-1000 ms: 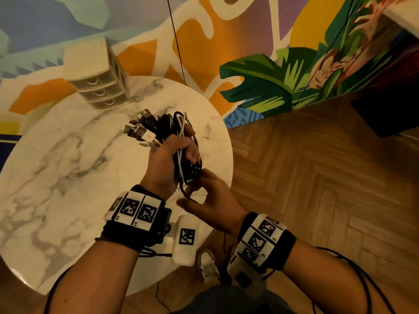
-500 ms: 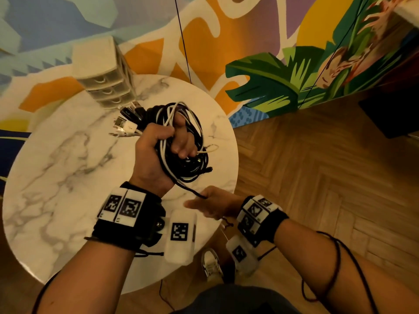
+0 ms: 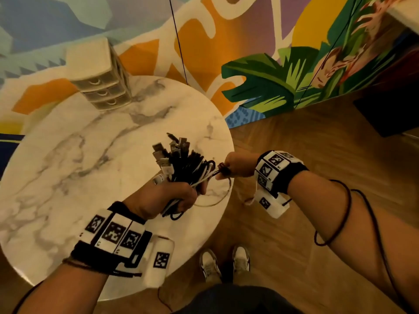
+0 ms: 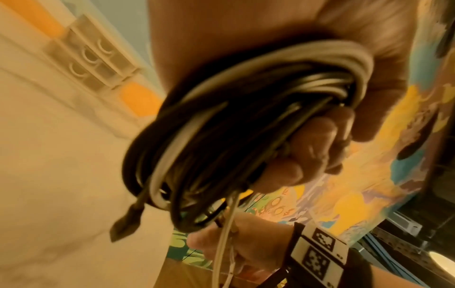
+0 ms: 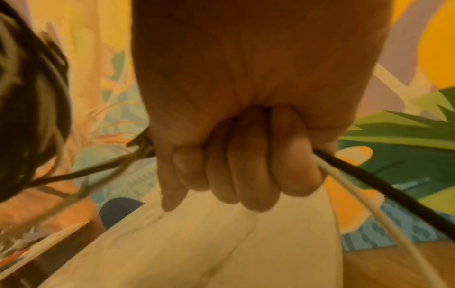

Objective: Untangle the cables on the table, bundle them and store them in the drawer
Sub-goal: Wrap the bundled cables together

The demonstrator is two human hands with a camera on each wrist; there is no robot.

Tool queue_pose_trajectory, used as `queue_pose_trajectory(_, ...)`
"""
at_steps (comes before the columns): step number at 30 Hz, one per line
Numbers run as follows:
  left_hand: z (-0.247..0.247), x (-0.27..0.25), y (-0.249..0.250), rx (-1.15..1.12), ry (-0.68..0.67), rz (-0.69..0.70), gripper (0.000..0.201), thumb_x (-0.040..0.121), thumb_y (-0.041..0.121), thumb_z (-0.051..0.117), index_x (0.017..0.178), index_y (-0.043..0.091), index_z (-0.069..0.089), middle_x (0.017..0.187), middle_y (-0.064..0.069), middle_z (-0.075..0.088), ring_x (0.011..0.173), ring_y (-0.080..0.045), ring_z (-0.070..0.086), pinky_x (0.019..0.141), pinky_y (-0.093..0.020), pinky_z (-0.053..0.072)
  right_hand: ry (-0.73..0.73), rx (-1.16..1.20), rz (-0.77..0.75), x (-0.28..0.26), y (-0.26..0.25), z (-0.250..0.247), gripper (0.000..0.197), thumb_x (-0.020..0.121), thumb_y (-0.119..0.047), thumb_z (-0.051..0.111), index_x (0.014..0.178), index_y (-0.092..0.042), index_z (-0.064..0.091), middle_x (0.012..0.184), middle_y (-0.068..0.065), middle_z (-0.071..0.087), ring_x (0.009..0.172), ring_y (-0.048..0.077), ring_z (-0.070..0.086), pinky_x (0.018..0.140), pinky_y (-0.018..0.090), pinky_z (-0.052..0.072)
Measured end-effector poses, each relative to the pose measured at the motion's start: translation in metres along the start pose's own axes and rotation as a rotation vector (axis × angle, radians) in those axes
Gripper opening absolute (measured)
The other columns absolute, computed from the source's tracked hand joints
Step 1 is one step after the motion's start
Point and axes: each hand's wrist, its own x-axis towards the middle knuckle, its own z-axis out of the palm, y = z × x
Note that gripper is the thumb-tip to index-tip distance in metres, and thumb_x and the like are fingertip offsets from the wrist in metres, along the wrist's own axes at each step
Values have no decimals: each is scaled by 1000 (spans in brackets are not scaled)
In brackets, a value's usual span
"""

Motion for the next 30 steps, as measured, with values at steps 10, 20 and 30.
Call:
queue_pose_trajectory(10, 9, 9, 41, -217, -122, 289, 32, 66, 31, 71, 83, 6, 60, 46, 1, 42, 40, -16, 34, 48, -23, 35, -387, 87, 132, 0, -10, 44, 53, 95, -40, 51, 52, -14, 35, 43, -2, 35, 32, 9, 28, 38, 14, 30)
queue_pose_trajectory(20, -1, -13, -22, -76, -45, -78, 18, 64, 16, 62, 79, 7, 66, 50, -6, 44, 41, -14, 36, 46, -26, 26, -220, 83, 83, -2, -5, -2, 50, 90, -37, 61, 51, -14, 40, 31, -7, 36, 28, 9, 30, 41, 20, 30)
queue_pose_trajectory(30, -10, -9, -36, 466, -33, -178, 21, 74, 17, 60, 88, 1, 61, 57, 6, 54, 48, -5, 46, 49, -21, 38, -105, 164, -18, -17, -23, -23, 43, 88, -39, 62, 56, -16, 44, 52, -1, 38, 45, 14, 28, 45, 24, 27)
